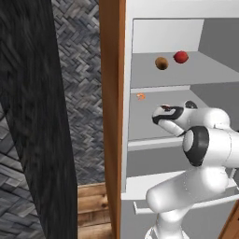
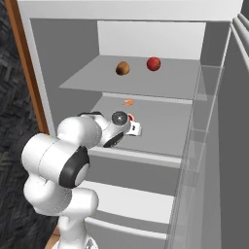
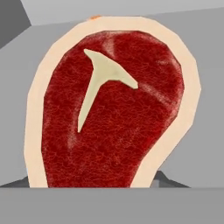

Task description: Transport the steak and potato to the fridge. Place the steak on the rack containing meat and place the potato on the rack containing the vegetable, ensuring meats and vegetables are on different racks.

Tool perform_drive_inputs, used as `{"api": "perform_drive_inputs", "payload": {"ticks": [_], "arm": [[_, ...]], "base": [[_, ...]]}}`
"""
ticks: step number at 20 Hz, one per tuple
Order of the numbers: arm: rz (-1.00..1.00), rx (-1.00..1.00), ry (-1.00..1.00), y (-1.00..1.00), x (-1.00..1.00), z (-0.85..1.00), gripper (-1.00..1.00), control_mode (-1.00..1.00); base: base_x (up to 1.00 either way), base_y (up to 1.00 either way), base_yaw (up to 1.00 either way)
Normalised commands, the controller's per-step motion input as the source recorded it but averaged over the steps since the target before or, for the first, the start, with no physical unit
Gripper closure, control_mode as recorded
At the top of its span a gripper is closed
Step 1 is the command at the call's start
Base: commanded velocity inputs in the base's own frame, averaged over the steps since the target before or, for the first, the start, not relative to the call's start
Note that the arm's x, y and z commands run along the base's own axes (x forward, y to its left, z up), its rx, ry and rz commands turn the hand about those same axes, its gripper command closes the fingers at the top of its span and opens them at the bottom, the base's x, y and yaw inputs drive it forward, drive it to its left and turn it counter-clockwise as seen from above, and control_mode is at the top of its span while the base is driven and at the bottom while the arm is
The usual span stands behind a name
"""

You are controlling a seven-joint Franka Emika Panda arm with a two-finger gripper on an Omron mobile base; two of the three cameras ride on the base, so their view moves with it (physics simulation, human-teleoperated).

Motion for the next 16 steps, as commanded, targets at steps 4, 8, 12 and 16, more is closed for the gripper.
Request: {"api": "perform_drive_inputs", "payload": {"ticks": [4, 8, 12, 16], "arm": [[0.0, 0.0, 0.0, -0.03, 0.38, -0.27, 1.0, -1.0], [0.0, 0.0, -0.04, -0.03, 0.02, -0.14, -1.0, -1.0], [0.0, 0.0, -0.11, -0.08, -0.29, 0.0, -1.0, -1.0], [0.01, 0.0, -0.11, 0.0, -0.33, 0.01, -1.0, -1.0]], "base": [[0.0, 0.0, 0.0], [0.0, 0.0, 0.0], [0.0, 0.0, 0.0], [0.0, 0.0, 0.0]]}}
